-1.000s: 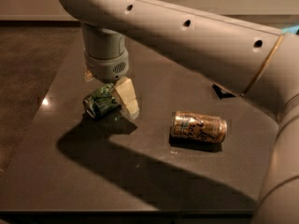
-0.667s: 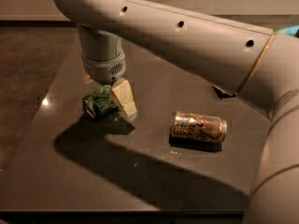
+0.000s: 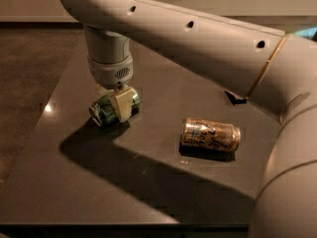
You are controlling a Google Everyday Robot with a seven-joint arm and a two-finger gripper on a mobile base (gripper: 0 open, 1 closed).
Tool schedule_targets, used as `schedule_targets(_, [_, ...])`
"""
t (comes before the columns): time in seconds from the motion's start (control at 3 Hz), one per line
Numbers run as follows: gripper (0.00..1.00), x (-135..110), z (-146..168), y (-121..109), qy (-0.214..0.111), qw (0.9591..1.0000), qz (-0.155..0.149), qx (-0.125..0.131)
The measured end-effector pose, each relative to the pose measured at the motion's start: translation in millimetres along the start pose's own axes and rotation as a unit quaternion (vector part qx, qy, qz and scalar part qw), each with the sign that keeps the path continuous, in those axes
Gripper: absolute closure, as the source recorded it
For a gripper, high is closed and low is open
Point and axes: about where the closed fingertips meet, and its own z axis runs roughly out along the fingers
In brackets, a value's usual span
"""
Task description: Place green can upright
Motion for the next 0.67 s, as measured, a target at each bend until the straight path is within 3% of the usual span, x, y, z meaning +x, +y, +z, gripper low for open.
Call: schedule_targets(0.67, [0.88,5.3,-13.3,-1.7,-0.033,0.9986,0.040,0.007])
